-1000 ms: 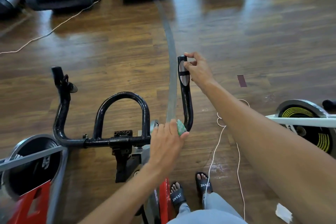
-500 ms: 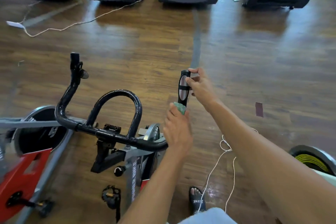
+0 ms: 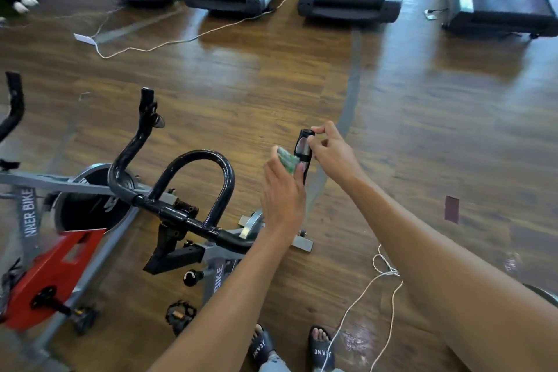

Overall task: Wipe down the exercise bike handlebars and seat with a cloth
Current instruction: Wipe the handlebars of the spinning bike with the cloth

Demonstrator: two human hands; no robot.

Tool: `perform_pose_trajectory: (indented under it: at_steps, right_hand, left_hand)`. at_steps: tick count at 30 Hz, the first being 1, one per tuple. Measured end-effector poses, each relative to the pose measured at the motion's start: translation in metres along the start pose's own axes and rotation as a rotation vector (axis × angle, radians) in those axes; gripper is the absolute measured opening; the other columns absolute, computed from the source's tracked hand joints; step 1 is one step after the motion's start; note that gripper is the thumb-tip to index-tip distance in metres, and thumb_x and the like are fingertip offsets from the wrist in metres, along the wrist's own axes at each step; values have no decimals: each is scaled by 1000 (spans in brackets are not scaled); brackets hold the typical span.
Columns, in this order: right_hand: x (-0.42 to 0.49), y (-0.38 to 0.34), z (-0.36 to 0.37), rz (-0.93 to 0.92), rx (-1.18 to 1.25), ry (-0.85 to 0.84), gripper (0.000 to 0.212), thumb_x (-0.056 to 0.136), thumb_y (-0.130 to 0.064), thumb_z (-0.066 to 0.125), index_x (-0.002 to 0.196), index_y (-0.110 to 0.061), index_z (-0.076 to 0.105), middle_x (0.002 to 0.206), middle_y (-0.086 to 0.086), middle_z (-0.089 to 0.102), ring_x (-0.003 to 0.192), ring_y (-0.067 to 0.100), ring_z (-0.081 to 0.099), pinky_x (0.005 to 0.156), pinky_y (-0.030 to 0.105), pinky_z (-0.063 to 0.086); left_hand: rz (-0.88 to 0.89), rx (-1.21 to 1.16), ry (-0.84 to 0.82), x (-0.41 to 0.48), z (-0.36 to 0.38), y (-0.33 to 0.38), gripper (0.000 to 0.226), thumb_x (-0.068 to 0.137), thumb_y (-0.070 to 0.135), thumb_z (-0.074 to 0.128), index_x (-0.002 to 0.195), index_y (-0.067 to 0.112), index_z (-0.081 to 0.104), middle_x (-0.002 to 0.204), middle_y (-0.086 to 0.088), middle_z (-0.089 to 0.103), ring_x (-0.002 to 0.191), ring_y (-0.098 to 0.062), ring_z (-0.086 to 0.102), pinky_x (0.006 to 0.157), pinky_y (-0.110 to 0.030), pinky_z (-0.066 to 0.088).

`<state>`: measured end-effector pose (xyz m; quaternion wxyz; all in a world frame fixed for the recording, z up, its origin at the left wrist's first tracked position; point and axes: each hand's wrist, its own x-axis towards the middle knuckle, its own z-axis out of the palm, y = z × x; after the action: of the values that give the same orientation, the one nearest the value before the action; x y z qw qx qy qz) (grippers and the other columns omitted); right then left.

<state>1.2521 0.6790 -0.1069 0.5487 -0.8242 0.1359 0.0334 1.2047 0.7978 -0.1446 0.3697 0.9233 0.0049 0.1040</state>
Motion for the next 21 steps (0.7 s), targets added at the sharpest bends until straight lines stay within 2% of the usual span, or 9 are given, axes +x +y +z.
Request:
perform_pose_trajectory:
  at_steps: [3,6,10,12,15,17,19,21]
  right_hand:
    - [4,-4,-10,24,7,-49,32,105,-46,38,95,-19,51,86,-2,57,83,18,54,75,34,41]
    - [7,-2,-12,19,26,-66,43,106,-46,35,106,-8,55,92,0,55,89,16,52,79,34,39]
    - [6,-3,-11,22,41,-57,46,107,-43,34,109,-1,52,89,4,50,83,17,48,74,34,36]
    - [6,-4,-10,26,50,-45,43,107,-42,35,100,-3,50,83,1,48,79,16,46,71,34,35]
    - [6,-4,-7,41,42,-10,34,107,-42,36,84,-18,44,74,-5,47,74,15,47,68,34,36]
    - [5,-5,-4,37,-31,13,31,107,-42,34,82,-24,40,82,-2,55,82,20,53,74,38,41]
    - [1,-7,2,26,-124,61,23,106,-41,32,88,-29,39,100,3,61,94,26,57,82,43,47]
    - [-4,-9,9,17,-176,127,17,106,-40,32,97,-29,39,110,5,60,98,29,56,84,45,47]
  left_hand:
    - [31,-14,-24,26,17,16,65,100,45,40,151,11,19,136,-16,44,119,-31,48,90,-46,48]
    - [-24,11,-7,30,33,23,63,100,44,41,150,13,19,136,-17,46,121,-32,47,93,-49,47]
    - [-40,112,76,5,42,12,63,100,45,40,150,13,18,131,-15,50,116,-30,52,95,-45,47]
    - [-63,104,78,14,43,16,65,100,42,44,151,13,18,133,-15,47,118,-30,49,96,-45,45]
    - [-30,123,89,36,46,31,72,97,35,56,152,12,16,136,-16,44,119,-31,46,95,-43,45]
    - [-21,140,62,33,47,29,78,94,33,61,151,12,14,134,-16,45,117,-30,48,93,-43,47]
    - [-37,170,46,16,48,15,82,92,36,65,150,12,12,128,-15,50,111,-30,54,88,-42,51]
    - [-7,306,50,-6,45,-1,79,92,39,66,148,7,21,119,-15,58,101,-30,61,81,-40,53]
